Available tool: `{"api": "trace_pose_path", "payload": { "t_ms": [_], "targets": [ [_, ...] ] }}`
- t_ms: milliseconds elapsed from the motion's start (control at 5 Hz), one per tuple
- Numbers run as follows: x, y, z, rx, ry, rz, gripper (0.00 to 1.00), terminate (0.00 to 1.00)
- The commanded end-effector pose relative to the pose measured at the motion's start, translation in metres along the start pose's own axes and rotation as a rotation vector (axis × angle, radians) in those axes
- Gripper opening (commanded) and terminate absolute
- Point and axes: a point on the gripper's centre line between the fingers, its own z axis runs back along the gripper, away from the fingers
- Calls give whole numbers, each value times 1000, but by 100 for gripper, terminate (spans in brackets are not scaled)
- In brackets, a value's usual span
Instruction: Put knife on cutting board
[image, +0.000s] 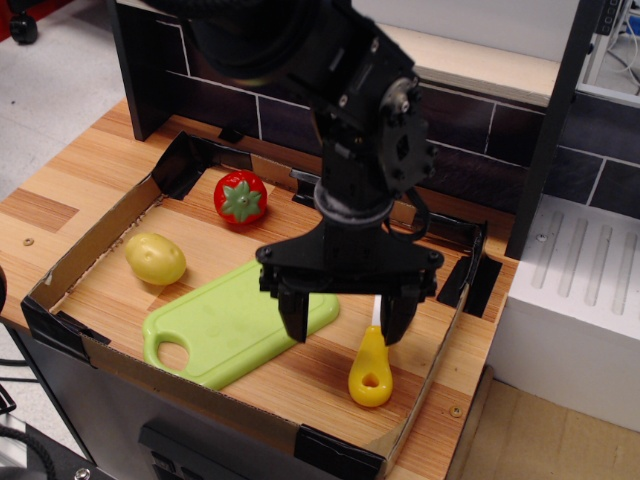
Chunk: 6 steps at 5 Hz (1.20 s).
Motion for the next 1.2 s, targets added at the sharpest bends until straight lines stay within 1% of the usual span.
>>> {"api": "trace_pose_path", "payload": {
  "t_ms": [0, 200, 400, 600, 800, 1000],
  "targets": [
    [-10, -15, -9, 2, -3, -12, 100, 0],
    [-12, -20, -25, 26, 3, -23, 100, 0],
    [-18, -23, -34, 29, 11, -55, 100, 0],
    [-22, -24, -35, 16, 9, -94, 0, 0],
    [-21, -21, -28, 2, 54, -123, 0, 0],
    [-18, -13, -9, -48, 59, -178, 0, 0]
  ]
}}
